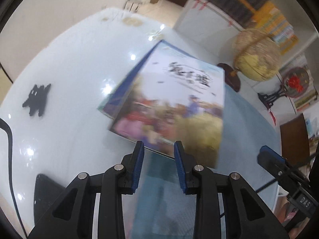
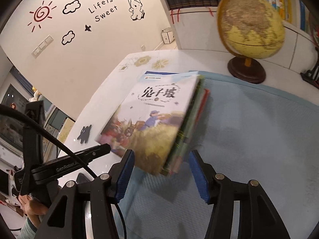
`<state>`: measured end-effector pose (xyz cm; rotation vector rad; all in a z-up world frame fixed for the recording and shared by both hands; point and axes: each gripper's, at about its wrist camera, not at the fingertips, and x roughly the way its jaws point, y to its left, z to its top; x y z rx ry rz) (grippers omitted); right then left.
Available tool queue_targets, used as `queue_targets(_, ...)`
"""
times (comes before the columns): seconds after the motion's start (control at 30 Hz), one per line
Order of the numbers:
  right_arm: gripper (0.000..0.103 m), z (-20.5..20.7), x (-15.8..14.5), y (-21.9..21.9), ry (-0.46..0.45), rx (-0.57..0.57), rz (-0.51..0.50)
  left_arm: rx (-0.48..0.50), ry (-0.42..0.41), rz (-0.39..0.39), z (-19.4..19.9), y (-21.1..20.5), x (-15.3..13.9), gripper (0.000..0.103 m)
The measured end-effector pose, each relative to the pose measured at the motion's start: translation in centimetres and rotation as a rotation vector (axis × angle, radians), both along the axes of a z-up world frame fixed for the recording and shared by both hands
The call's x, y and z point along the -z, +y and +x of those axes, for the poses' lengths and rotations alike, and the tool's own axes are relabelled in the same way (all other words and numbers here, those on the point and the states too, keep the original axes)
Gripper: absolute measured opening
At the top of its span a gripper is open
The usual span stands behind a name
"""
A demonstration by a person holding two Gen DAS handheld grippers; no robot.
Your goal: Organize books
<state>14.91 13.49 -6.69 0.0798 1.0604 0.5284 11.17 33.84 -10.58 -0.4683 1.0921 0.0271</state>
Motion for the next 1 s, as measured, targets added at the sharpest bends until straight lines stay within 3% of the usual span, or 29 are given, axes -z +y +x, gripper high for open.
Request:
queue_targets(0.07,0.056,-0.5,-0.5,-1.7,-0.006,-0.005,0.002,0.018,-0.036,0.069,-0.5,-3.0,-1.9,0.028)
queue_targets(0.17,0.056,-1.3,-1.5,-5.2,-0.018,0.011,0.002,0.059,-0.073,0.104,-0.9,-7.6,-4.1,0.028)
queue_targets(0.3,0.057,-2.3,-3.5,-11.1,-0.047,0.076,-0.003,0.120,-0.120,0.094,-0.9,-13.9,-6.9,0.028)
queue_targets(0.53,0.059,-5.0,-7.0,-21.6,-0.071,0.242,-0.139,0.206,-0.179,0.102,-1.2,-24.6,-11.0,0.028)
queue_targets(0.6,0.061,-6.0,-7.6,-24.2,-0.080,0.289,-0.157,0.241,-0.172,0.093,-1.4,-27.5,-11.6,0.029)
queue_targets(0.7,0.072,-7.8,-8.2,-28.5,-0.103,0.383,-0.186,0.287,-0.159,0.107,-2.0,-32.1,-12.1,0.029)
queue_targets(0.83,0.072,-9.5,-8.7,-32.9,-0.126,0.453,-0.203,0.313,-0.129,0.099,-3.0,-36.4,-11.7,0.032)
queue_targets(1.0,0.072,-10.4,-8.8,-36.9,-0.131,0.519,-0.206,0.342,-0.096,0.180,-4.0,-41.3,-10.6,0.032)
